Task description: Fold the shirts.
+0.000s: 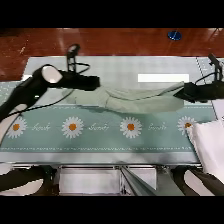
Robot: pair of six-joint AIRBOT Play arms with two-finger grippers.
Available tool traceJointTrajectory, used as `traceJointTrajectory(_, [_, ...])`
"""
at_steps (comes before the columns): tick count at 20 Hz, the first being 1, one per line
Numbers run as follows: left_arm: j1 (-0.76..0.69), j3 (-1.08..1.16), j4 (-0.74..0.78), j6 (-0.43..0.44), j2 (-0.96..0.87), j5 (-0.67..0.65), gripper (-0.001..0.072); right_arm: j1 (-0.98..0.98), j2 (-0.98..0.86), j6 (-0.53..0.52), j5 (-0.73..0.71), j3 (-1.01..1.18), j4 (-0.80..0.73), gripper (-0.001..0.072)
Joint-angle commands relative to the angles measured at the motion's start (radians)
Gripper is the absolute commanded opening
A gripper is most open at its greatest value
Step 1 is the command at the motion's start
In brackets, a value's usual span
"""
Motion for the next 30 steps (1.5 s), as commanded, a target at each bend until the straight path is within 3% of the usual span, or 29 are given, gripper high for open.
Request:
traceJointTrajectory(1, [-0.19,0.161,-0.029,0.003,-0.206,-0.057,0.0017,0.001,0.334,0.07,0.038,-0.14,0.042,0.002])
traceJointTrajectory(5, [-0.348,0.365,-0.216,-0.004,-0.43,-0.179,0.0017,0.0,0.501,0.113,0.077,-0.156,0.112,0.002])
traceJointTrajectory(10, [-0.492,0.422,-0.325,-0.004,-0.55,-0.203,0.0017,0.0,0.521,0.107,0.109,-0.156,0.143,0.002])
traceJointTrajectory(12, [-0.477,0.427,-0.325,-0.005,-0.547,-0.206,0.0017,0.001,0.521,0.108,0.108,-0.156,0.142,0.002])
traceJointTrajectory(15, [-0.336,0.444,-0.325,-0.001,-0.504,-0.252,0.0017,0.001,0.521,0.108,0.105,-0.156,0.146,0.002])
traceJointTrajectory(18, [-0.106,0.443,-0.296,0.031,-0.39,-0.358,0.0017,0.023,0.497,0.108,0.072,-0.156,0.193,0.002])
traceJointTrajectory(22, [0.171,0.391,-0.099,0.03,-0.085,-0.376,0.0017,0.229,0.311,0.047,-0.077,-0.137,0.354,0.002])
traceJointTrajectory(26, [0.347,0.227,0.035,0.053,0.309,-0.377,0.0017,0.497,-0.05,0.02,-0.286,0.058,0.365,0.002])
traceJointTrajectory(30, [0.389,-0.049,0.071,0.041,0.667,-0.367,0.0018,0.616,-0.455,0.029,-0.343,0.351,0.377,0.002])
